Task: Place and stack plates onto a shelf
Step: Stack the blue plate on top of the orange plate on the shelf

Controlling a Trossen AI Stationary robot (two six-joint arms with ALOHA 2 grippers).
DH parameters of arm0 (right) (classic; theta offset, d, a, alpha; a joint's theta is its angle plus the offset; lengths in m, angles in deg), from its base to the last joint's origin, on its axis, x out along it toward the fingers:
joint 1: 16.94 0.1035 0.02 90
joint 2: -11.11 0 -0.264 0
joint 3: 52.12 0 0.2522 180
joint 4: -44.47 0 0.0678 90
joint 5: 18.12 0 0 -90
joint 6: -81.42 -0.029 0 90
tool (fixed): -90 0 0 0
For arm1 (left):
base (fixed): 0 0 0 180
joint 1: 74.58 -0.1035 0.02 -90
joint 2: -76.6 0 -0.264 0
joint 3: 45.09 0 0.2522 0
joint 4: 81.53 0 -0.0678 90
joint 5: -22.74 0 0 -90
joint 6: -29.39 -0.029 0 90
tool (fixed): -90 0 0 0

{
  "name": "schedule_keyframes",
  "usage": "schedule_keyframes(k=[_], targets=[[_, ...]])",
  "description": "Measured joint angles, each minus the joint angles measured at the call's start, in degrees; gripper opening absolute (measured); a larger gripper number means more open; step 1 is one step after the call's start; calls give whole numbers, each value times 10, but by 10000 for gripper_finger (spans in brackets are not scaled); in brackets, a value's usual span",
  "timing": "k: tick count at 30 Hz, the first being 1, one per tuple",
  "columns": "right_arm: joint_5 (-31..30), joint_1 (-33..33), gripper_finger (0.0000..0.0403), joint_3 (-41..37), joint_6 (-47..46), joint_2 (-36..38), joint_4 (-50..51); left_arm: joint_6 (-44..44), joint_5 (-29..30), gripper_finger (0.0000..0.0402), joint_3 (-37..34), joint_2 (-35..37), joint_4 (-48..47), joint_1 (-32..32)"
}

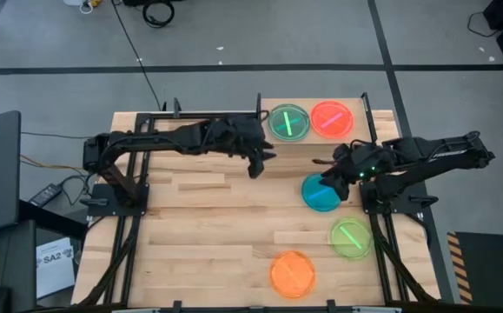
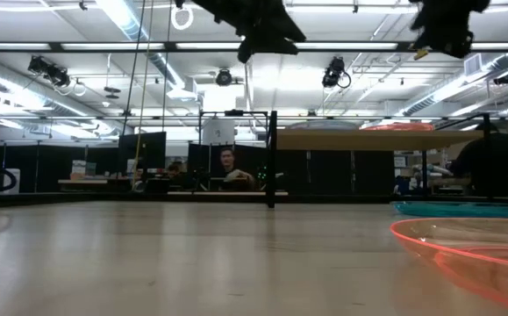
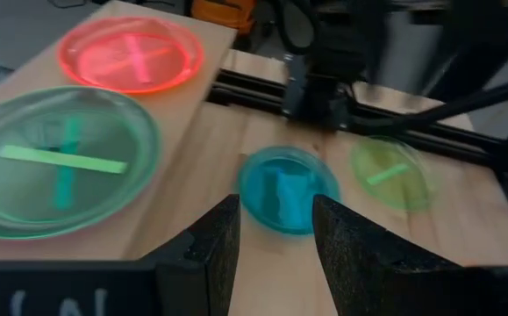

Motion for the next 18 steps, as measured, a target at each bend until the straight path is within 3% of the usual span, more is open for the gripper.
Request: schedule_keyframes(k=[9,14,18], targets=[[-118,-2,153,0,-117,-4,168,2,28,151,0,0,-4,56],[-124,-22,153,0,-196,-6,278,2,42,151,0,0,-4,66],[-121,-53,153,0,-206,-6,329,2,43,151,0,0,-4,67]])
